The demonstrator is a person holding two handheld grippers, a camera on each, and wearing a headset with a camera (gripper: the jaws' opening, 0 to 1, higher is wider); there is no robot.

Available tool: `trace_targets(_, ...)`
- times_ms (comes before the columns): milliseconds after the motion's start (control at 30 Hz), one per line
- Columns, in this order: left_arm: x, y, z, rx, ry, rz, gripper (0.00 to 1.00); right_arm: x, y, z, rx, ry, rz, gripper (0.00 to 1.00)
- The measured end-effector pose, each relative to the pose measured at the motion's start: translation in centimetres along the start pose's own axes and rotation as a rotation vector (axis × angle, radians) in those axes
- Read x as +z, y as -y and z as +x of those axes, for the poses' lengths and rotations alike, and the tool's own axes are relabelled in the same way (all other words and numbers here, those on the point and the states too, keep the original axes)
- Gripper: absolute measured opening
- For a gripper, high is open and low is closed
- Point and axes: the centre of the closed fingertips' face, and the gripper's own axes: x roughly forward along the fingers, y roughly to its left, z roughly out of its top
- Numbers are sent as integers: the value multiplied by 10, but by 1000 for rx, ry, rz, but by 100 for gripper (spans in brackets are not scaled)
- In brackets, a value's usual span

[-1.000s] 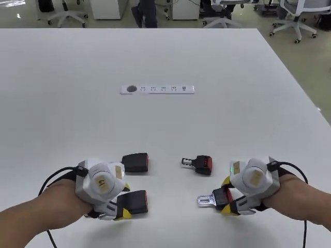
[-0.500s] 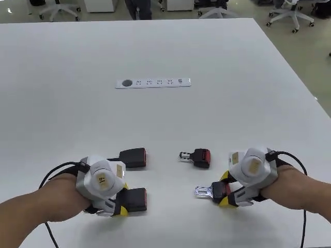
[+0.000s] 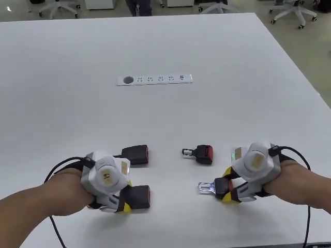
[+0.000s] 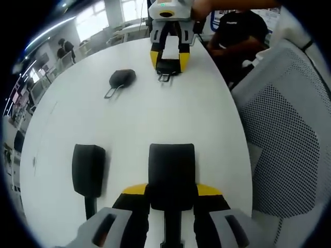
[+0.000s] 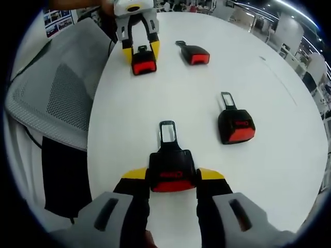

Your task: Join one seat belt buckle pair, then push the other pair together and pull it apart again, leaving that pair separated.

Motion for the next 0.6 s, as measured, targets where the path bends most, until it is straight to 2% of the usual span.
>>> trace_targets(100,1,1,-1,2,-1,-4,33,3,1,3,0,8,8,34)
trace_targets(200,-1,-1,0,1,-4,-7,33,10,-5,7,3,14,-3,34)
trace_targets(267,-4,-3,1,4,-9,-11,33,20,-13,11,18,44,21,34)
trace_targets(467,-5,-4,1,8,-8,-8,33,43,-24,25,-9,60,-31,34)
trace_targets(600,-5,-4,3,3,-15,-1,33,59,-29,33,-18,88,-25,34)
